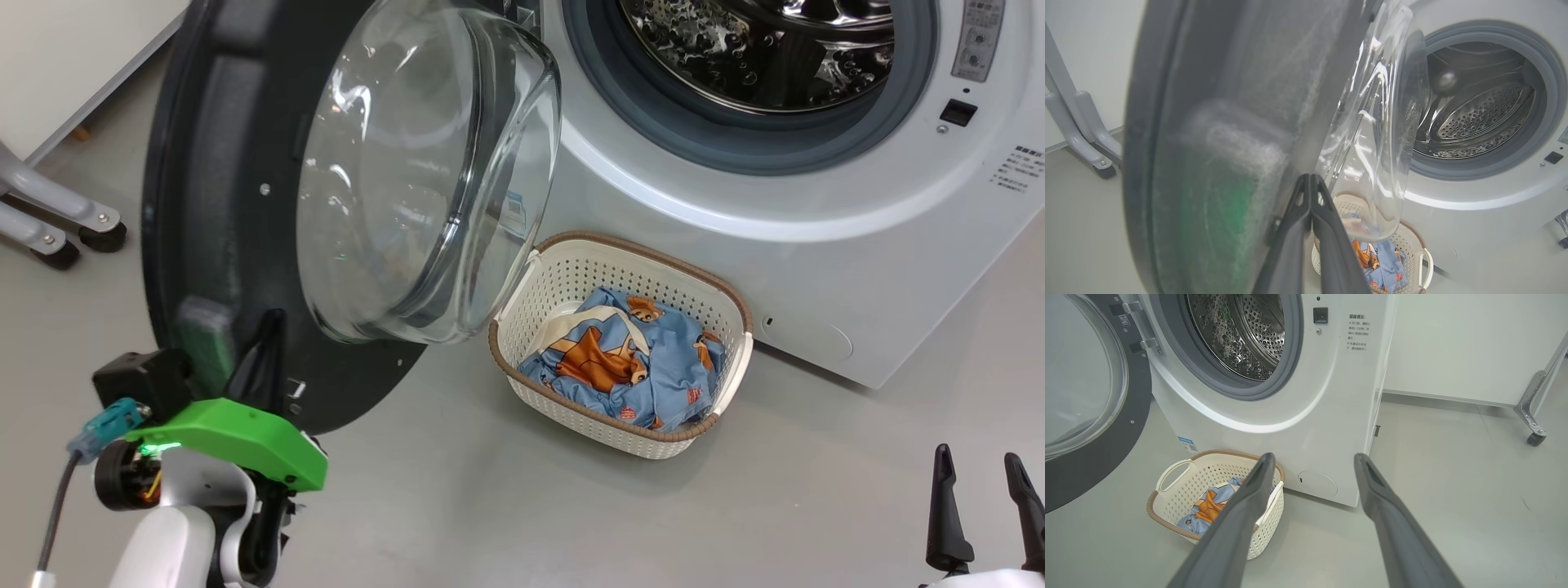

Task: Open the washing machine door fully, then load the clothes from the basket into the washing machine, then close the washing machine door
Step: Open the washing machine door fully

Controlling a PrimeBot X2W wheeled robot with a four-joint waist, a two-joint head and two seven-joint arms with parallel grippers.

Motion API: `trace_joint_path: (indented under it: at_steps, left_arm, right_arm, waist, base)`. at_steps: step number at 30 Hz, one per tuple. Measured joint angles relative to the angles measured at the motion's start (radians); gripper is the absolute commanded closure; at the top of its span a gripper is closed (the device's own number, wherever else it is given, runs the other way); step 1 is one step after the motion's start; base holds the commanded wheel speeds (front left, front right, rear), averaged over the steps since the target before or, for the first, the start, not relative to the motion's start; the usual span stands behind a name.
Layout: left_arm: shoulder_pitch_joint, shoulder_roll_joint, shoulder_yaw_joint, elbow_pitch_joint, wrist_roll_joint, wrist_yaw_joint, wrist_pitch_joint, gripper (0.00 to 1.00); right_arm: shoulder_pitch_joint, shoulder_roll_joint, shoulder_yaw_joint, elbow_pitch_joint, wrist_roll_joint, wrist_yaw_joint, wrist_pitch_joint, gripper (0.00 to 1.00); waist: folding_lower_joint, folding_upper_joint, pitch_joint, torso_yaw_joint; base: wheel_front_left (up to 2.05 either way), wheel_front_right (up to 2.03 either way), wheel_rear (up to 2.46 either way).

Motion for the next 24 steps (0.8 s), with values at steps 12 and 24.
trace_joint_path:
  at_steps: [12,24]
  left_arm:
    - [-0.059,-0.004,0.158,0.133,-0.010,0.006,-0.101,1.00]
    - [-0.142,0.013,0.304,0.279,-0.033,0.009,-0.204,1.00]
  right_arm:
    - [-0.001,-0.013,0.036,0.003,-0.016,0.000,0.000,0.00]
    - [-0.007,-0.036,0.051,0.002,-0.021,0.000,0.000,0.00]
  waist:
    - [0.0000,0.0000,0.021,-0.023]
    - [0.0000,0.0000,0.063,-0.098]
  base:
    - [0.00,0.00,0.00]
    - [0.00,0.00,0.00]
